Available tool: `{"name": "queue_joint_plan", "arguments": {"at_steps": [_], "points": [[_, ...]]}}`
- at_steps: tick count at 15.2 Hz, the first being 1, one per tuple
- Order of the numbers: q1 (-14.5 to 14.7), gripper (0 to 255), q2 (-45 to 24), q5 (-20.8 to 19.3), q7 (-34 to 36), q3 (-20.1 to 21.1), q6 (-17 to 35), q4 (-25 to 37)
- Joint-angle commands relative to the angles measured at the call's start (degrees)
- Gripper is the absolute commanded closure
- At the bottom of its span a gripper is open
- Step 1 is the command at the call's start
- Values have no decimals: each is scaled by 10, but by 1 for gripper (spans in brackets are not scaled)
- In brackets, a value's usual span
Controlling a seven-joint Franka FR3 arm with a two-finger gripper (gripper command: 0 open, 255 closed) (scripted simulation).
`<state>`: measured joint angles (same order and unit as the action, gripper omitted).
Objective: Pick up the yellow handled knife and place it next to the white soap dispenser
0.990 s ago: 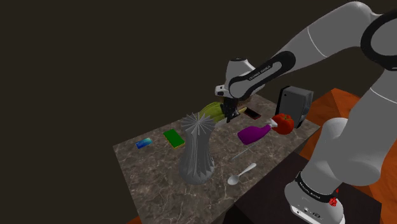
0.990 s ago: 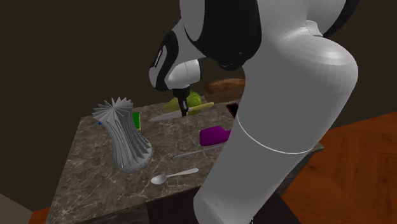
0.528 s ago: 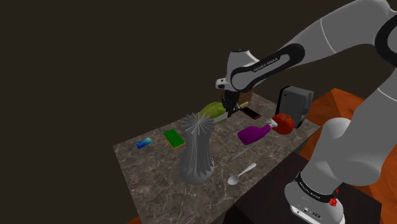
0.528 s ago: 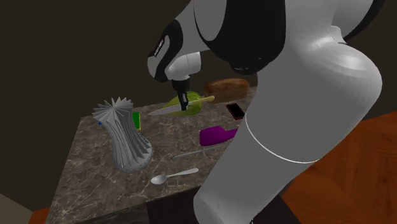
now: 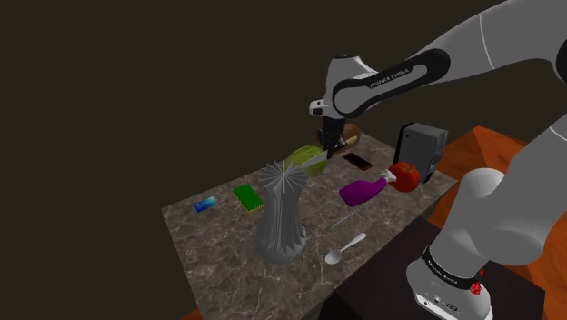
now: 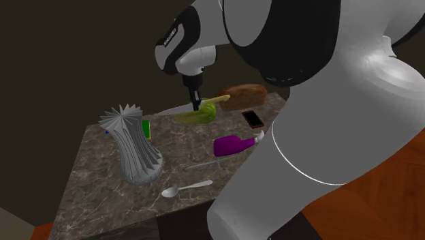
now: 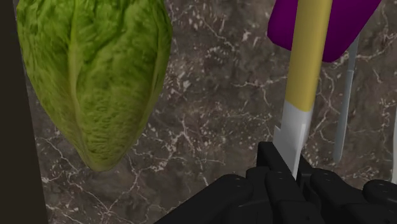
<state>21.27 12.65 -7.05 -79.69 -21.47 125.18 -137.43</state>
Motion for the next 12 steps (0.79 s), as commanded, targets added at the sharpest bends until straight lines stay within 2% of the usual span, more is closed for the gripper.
{"name": "queue_joint_plan", "arguments": {"at_steps": [1, 12], "points": [[0, 255, 8, -2, 1, 2, -16, 8], [0, 255, 42, -6, 6, 11, -106, 64]]}}
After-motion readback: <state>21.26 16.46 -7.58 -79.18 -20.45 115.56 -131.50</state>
